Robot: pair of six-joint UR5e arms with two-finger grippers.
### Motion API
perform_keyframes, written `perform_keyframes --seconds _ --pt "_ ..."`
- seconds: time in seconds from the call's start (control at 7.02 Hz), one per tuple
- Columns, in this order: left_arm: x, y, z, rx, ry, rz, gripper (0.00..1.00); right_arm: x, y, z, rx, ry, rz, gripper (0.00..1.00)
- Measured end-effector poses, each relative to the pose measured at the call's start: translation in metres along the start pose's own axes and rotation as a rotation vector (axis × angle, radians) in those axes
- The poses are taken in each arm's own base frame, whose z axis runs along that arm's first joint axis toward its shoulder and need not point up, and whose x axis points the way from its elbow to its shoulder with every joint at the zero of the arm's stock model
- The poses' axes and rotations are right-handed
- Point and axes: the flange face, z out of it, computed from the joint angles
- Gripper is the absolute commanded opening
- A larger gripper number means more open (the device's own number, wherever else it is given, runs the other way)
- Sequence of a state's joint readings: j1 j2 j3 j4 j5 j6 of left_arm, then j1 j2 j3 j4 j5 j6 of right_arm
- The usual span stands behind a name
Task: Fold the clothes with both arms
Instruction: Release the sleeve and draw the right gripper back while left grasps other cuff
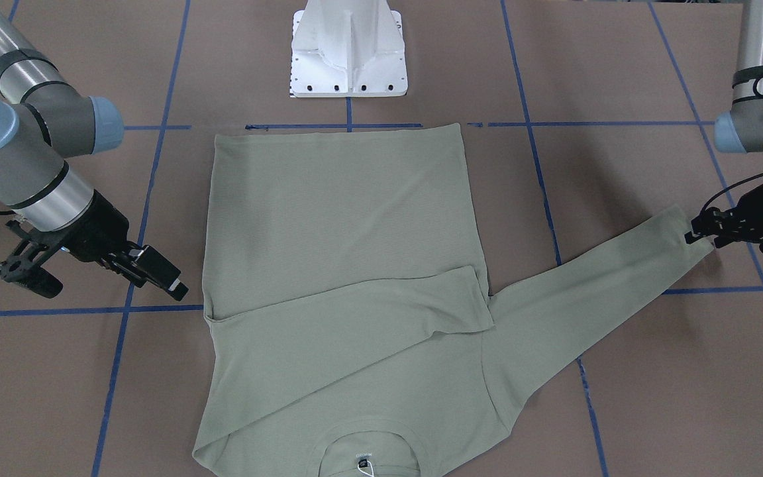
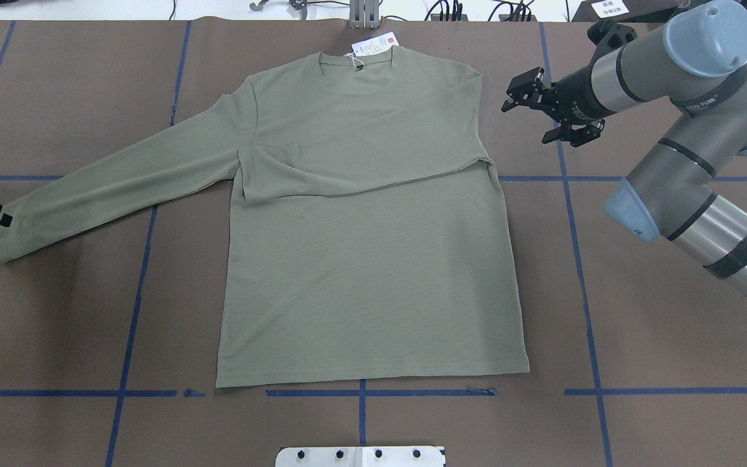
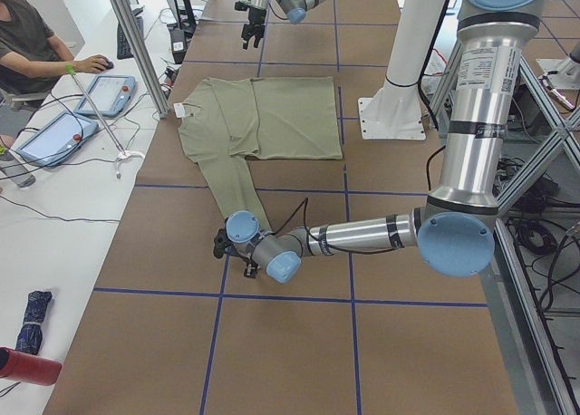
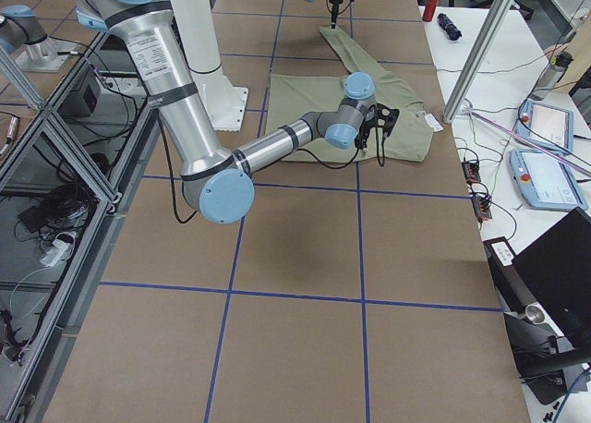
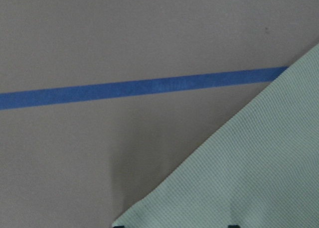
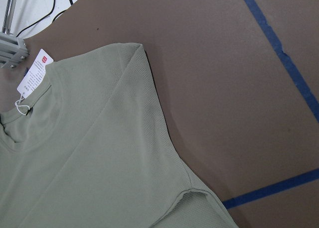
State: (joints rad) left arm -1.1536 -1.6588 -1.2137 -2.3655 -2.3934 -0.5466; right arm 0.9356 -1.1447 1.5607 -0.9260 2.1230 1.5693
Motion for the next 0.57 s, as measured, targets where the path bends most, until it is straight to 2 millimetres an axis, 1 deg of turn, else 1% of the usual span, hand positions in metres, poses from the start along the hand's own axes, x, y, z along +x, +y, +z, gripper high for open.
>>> perform_keyframes --seconds 0.14,0.28,0.43,0.57 --pt "-0.0009 0.0003 0.0005 -0.001 -0.002 -0.003 0.47 0.0003 -0.0001 -0.0002 0.001 0.000 0.000 0.99" --pt "-0.0014 0.0006 0.0007 -0.001 -0.003 -0.005 0.25 0.0005 -0.0002 -0.0002 0.002 0.000 0.000 0.99" --pt "-0.0015 0.0006 0.0008 -0.002 -0.003 -0.006 0.00 0.0006 -0.0001 -0.0003 0.002 0.000 0.000 0.99" --pt "-0.0006 0.0003 0.0002 -0.001 -0.002 -0.007 0.00 0.0007 0.0001 -0.0006 0.002 0.000 0.000 0.99"
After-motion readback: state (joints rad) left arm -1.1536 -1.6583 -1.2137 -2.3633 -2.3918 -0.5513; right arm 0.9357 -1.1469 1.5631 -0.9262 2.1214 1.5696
